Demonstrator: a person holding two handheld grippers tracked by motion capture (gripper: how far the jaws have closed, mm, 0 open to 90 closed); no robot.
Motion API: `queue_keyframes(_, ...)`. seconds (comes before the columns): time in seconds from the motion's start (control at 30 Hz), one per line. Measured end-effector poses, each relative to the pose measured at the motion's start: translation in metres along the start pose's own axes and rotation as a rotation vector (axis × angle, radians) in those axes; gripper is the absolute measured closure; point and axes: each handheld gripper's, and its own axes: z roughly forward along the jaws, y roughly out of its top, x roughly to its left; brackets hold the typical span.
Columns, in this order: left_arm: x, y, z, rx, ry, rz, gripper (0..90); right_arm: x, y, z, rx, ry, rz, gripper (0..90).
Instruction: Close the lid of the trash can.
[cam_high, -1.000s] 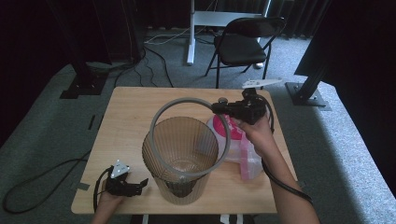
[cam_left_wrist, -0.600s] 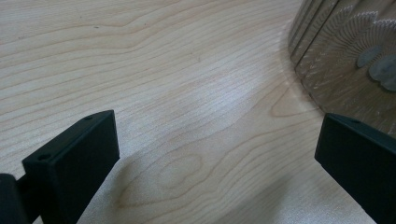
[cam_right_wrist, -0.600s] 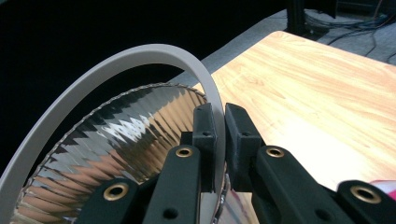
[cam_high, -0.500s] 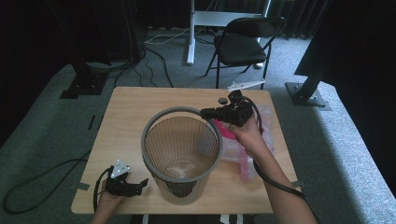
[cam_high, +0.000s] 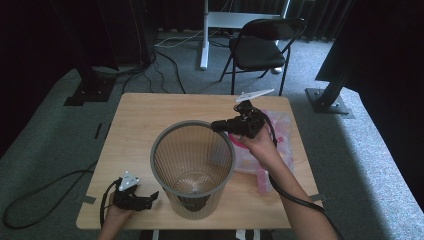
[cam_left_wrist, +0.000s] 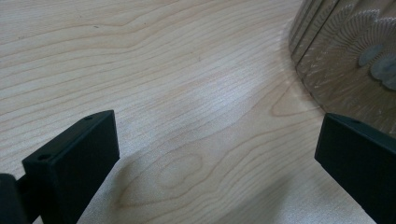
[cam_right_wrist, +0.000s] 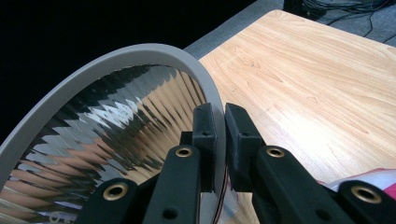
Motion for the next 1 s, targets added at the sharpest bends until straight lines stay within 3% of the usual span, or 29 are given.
queue_keyframes(0.23,0.000,0.000,0.000,-0.001,-0.001,-0.003,0.0,-0.002,0.001,0.001,0.006,0.009,0.004,82.2)
queue_keyframes(0.4,0.000,0.000,0.000,-0.001,-0.002,-0.002,0.0,-0.002,0.001,-0.002,-0.003,-0.001,0.004,71.4)
queue_keyframes(0.83,0.000,0.000,0.000,-0.001,-0.002,-0.004,0.0,0.009,0.000,0.002,0.024,-0.102,-0.053,57.9)
queue_keyframes(1.0,0.001,0.000,0.000,0.000,-0.004,-0.005,0.0,0.011,-0.002,0.001,-0.003,-0.111,-0.039,42.1)
